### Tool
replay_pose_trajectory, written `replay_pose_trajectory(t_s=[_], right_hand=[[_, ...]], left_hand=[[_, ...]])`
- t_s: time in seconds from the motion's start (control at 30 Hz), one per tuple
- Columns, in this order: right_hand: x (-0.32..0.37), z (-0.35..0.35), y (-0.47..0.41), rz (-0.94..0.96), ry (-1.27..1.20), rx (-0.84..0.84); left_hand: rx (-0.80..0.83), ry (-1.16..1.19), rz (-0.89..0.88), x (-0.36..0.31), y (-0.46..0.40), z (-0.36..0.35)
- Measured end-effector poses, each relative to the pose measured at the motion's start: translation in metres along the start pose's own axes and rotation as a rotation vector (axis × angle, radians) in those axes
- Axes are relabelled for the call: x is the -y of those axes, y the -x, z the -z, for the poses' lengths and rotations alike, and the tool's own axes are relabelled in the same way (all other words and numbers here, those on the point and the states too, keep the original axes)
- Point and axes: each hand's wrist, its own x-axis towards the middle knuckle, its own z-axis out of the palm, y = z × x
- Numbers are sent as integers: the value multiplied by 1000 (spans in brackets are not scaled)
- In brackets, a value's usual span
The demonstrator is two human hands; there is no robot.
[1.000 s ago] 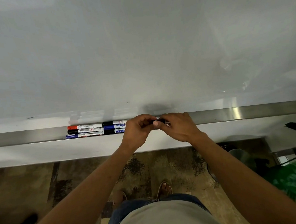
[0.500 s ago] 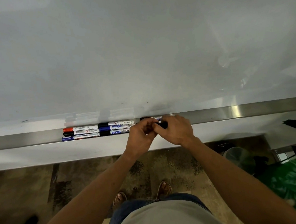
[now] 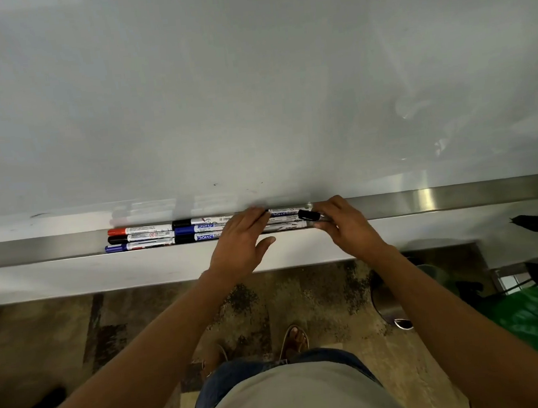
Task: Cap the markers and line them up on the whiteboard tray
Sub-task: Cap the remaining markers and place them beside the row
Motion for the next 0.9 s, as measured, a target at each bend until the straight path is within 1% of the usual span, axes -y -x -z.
replay_pose_trajectory(t_s=[0.07,0.13,0.2,0.3,0.43,0.63,0.73,0.9], right_hand=[[-9,1,-1,27,83,-58],[-19,0,-2,45,162,-77],[-27,-3,-2,44,215,-58],[-31,-5,1,43,258,-38],[-27,-3,10,15,281,-29],[-31,-8,10,-11,293,-4],[-33,-14,10,46,287,-41],[-30,-16,15,50,268,-29]], left_hand=[[102,-92,-35,1,-3,-4],[172,-184,-59,0,-3,-9],[219,-262,-68,-2,-2,-13],[269,-314,-32,-3,0,-15],[280,-321,22,2,4,-12],[237,-314,76,3,6,-10],[211,-316,96,0,8,-12],[194,-286,114,-7,14,-15]])
